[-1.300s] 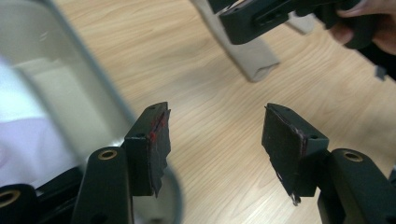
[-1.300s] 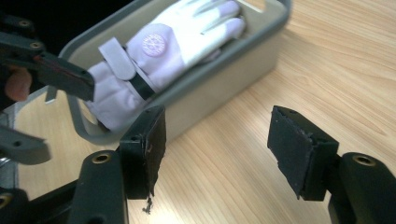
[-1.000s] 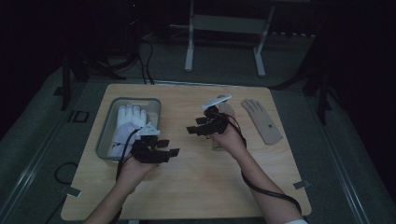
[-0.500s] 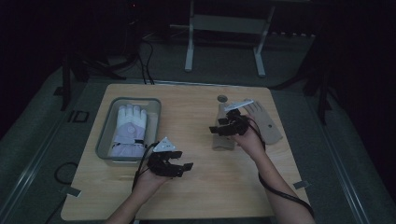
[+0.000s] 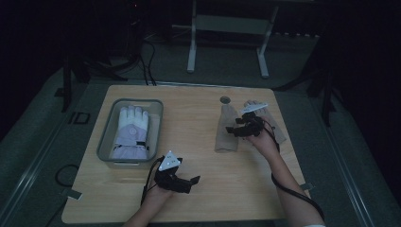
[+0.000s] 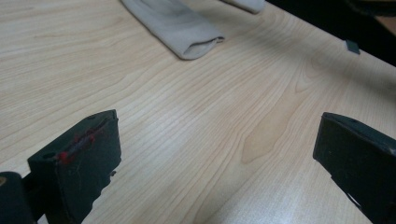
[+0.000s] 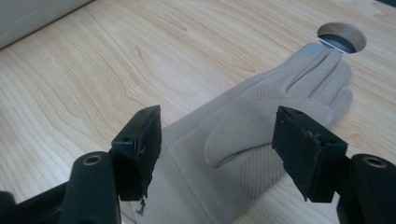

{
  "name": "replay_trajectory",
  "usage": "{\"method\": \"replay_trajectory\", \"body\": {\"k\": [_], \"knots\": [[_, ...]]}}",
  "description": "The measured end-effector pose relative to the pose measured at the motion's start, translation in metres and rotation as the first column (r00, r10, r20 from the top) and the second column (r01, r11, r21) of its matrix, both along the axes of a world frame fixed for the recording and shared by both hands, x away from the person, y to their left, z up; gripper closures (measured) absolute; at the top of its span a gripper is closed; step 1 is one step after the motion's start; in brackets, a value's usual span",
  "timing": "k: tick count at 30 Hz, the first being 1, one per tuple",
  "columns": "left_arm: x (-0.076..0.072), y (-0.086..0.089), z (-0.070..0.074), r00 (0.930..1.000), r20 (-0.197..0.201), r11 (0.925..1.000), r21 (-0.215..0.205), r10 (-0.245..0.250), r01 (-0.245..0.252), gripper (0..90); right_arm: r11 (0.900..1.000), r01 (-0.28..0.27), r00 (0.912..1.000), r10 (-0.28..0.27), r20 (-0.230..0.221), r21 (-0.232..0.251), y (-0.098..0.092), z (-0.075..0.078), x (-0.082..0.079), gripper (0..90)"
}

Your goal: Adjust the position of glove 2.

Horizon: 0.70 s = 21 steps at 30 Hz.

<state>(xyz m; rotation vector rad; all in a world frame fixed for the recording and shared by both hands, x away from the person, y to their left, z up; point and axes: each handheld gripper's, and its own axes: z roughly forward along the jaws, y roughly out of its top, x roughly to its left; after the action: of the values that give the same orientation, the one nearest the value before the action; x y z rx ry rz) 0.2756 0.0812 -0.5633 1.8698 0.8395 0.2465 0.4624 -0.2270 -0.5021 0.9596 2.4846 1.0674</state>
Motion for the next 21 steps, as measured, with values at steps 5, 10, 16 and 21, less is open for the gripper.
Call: {"method": "replay_trajectory", "body": {"k": [5, 10, 16, 21], "knots": [[-0.003, -0.003, -0.006, 0.9986, 0.044, 0.9995, 0.013, -0.028, 0.028, 1.2, 0.999, -0.035, 0.9994, 0.035, 0.001, -0.011, 0.003, -0.011, 0.007, 31.8], [-0.005, -0.006, -0.01, 0.9967, 0.075, 0.9983, 0.051, -0.033, 0.029, 1.2, 0.997, -0.056, 0.9983, 0.056, -0.016, -0.045, 0.01, -0.028, 0.016, 30.6], [-0.008, -0.006, -0.01, 0.9957, 0.092, 0.9982, 0.059, -0.012, 0.006, 1.2, 0.996, -0.023, 0.9997, 0.023, 0.002, -0.081, 0.013, -0.042, 0.029, 30.2], [-0.012, -0.006, -0.007, 0.9926, 0.121, 0.998, 0.062, 0.004, -0.011, 1.2, 0.995, -0.014, 0.9997, 0.012, -0.021, -0.099, 0.01, -0.052, 0.035, 35.2]]}}
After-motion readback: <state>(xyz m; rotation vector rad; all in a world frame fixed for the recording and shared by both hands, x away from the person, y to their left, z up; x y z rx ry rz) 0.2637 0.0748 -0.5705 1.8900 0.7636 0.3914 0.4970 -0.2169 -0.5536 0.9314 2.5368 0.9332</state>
